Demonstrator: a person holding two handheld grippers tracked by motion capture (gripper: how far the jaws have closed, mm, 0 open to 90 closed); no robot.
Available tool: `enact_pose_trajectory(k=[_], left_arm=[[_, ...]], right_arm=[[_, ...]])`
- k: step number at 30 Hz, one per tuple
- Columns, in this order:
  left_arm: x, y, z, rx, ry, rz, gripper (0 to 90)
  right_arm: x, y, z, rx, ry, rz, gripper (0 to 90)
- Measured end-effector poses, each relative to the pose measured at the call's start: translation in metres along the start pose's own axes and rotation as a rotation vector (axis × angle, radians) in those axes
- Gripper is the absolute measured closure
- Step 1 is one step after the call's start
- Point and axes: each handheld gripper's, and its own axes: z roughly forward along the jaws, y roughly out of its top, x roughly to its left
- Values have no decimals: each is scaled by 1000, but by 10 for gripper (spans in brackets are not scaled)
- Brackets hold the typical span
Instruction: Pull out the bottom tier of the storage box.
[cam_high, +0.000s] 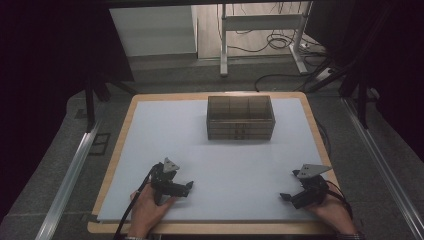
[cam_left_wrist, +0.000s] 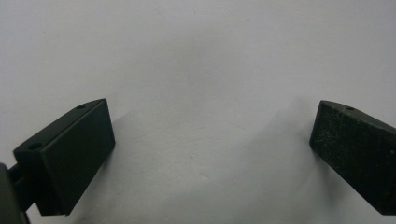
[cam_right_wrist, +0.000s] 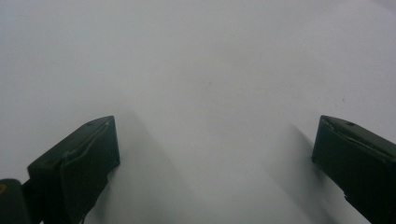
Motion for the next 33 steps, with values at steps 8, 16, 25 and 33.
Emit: enact_pose_trajectory(k=[8, 16, 25, 33], left_arm=[[0, 0, 0, 0, 0, 0, 0], [0, 0, 0, 0, 0, 0, 0], [0, 0, 0, 0, 0, 0, 0], [0, 0, 0, 0, 0, 0, 0]], right_arm=[[0, 0, 0, -1, -3, -2, 6], [1, 0, 0, -2, -4, -4, 7], [1, 0, 0, -3, -4, -2, 9], [2, 0, -3, -6, -8, 10, 45]])
